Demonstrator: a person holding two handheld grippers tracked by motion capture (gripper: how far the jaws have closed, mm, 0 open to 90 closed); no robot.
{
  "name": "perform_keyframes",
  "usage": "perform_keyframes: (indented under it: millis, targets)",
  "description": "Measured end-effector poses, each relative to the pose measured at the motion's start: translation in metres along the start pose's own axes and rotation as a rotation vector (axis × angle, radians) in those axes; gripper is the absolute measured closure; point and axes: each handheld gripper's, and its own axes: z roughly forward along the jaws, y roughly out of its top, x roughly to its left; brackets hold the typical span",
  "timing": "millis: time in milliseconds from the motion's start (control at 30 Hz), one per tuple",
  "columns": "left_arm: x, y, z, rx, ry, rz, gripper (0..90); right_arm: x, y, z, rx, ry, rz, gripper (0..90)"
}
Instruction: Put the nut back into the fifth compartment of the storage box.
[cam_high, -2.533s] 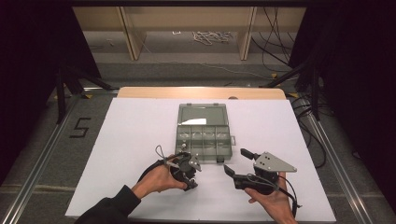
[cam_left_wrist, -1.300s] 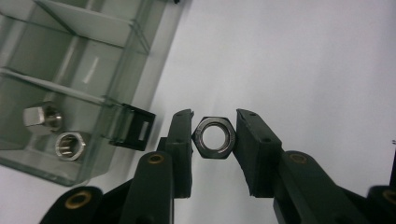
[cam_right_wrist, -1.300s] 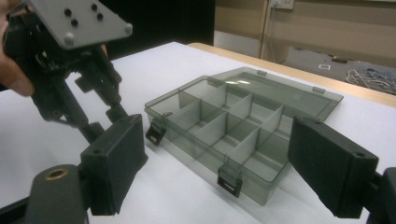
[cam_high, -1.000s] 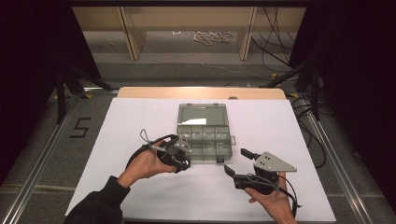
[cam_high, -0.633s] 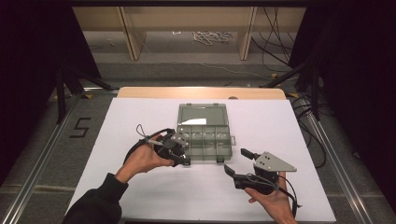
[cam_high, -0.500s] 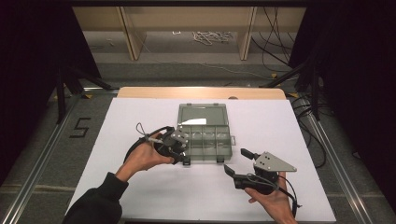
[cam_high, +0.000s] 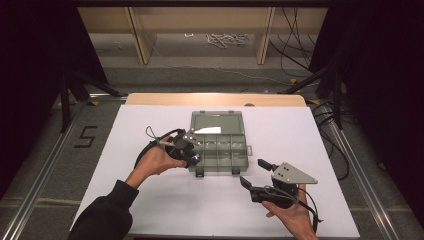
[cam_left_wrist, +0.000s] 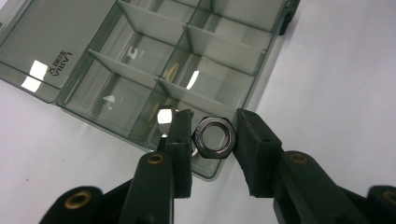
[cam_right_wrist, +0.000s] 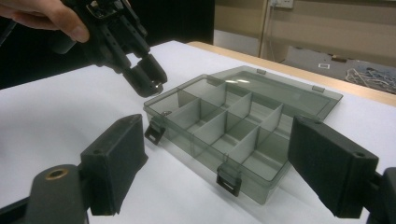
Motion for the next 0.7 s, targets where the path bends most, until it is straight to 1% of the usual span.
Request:
perform_keyframes:
  millis: [33, 67, 100, 133, 167, 233, 267, 367, 433, 467, 500, 567, 633, 700]
  targets:
    - [0.001, 0.0, 0.001, 0.005, 0.001, 0.006, 67.2, 0.001, 0.0, 0.0, 0.007, 0.001, 0.009, 19.7]
    - [0.002, 0.0, 0.001, 0.004, 0.001, 0.003, 67.3, 0.001, 0.0, -0.001, 0.008, 0.002, 0.01, 19.7]
    - [0.003, 0.001, 0.002, 0.005, 0.005, 0.012, 67.2, 0.001, 0.0, -0.001, 0.008, 0.002, 0.01, 19.7]
    - [0.004, 0.001, 0.003, 0.006, 0.004, 0.003, 67.2, 0.001, 0.0, 0.0, 0.01, 0.002, 0.011, 19.7]
    - [0.004, 0.002, 0.004, 0.005, 0.005, 0.002, 67.3, -0.001, 0.0, 0.0, -0.003, -0.005, -0.01, 19.7]
    - [0.006, 0.002, 0.006, 0.007, 0.008, 0.003, 67.3, 0.001, 0.0, 0.0, 0.009, 0.002, 0.009, 19.7]
    - [0.006, 0.002, 0.007, 0.012, 0.007, -0.002, 67.3, 0.001, 0.0, 0.0, 0.009, 0.002, 0.01, 19.7]
    - [0.007, 0.002, 0.009, 0.016, 0.016, 0.001, 67.3, 0.001, 0.0, 0.0, 0.008, 0.006, 0.013, 19.7]
    - [0.009, 0.003, 0.01, 0.016, 0.014, -0.002, 67.3, -0.001, 0.0, 0.0, -0.005, -0.003, -0.008, 19.7]
    - [0.01, 0.003, 0.01, 0.016, 0.018, 0.002, 67.2, 0.0, 0.0, 0.0, -0.001, 0.0, -0.001, 19.7]
    - [0.01, 0.003, 0.011, 0.011, 0.02, -0.004, 67.2, 0.001, 0.0, -0.001, 0.008, 0.003, 0.011, 19.7]
    - [0.01, 0.003, 0.013, 0.012, 0.019, -0.009, 67.2, 0.001, 0.0, 0.0, 0.01, 0.002, 0.01, 19.7]
    - [0.011, 0.003, 0.014, 0.016, 0.016, -0.001, 67.2, 0.001, 0.0, 0.0, 0.006, -0.001, 0.012, 19.7]
    - [0.012, 0.003, 0.017, 0.016, 0.01, -0.012, 67.2, 0.001, 0.0, 0.0, 0.005, -0.001, 0.012, 19.7]
